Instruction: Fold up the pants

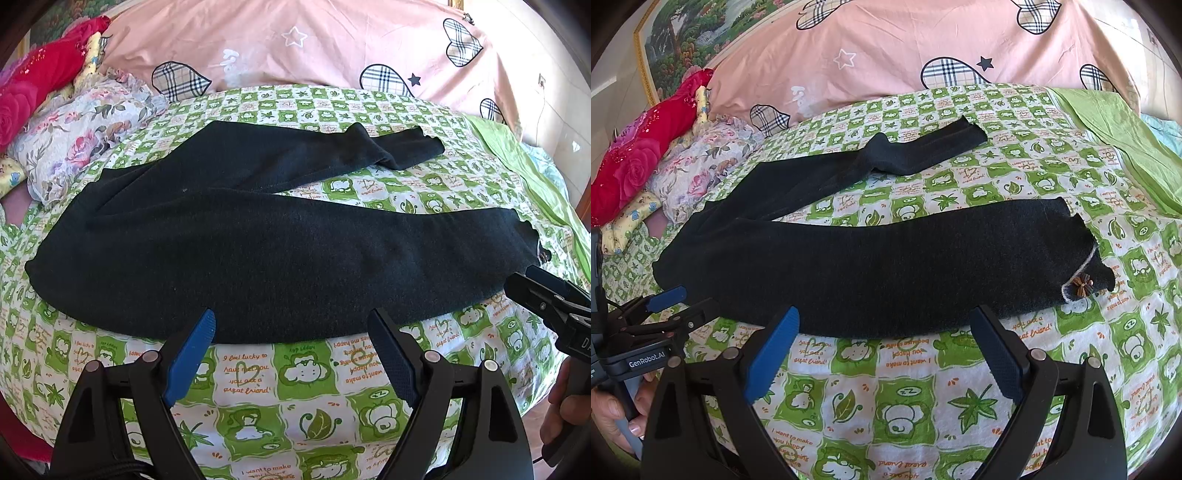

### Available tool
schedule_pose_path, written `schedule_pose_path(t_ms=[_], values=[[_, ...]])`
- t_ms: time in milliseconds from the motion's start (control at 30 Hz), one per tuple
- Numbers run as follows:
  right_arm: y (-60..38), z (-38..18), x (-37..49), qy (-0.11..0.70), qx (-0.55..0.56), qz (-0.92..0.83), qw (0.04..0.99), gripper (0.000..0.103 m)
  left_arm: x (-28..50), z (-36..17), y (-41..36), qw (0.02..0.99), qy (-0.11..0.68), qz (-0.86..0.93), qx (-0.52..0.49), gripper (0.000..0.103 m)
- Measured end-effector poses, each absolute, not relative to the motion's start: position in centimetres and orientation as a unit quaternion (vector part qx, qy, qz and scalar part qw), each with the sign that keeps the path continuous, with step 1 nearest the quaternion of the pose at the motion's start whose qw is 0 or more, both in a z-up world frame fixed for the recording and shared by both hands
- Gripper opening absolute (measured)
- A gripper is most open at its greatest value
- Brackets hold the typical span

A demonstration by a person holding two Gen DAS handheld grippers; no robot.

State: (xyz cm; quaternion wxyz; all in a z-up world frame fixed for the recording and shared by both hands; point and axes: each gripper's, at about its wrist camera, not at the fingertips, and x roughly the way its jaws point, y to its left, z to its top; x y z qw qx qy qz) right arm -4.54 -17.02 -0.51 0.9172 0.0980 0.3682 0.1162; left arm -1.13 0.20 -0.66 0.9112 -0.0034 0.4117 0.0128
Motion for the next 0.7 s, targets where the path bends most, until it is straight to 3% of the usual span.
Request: schedule_pose_path(t_ms=[700], values=[[-16.89, -0.78, -4.57, 0.371, 0.098, 0.115, 0.916, 0.094, -1.06, -0.79, 0.05, 0.911, 0.413, 0.012, -0.003, 0.085]])
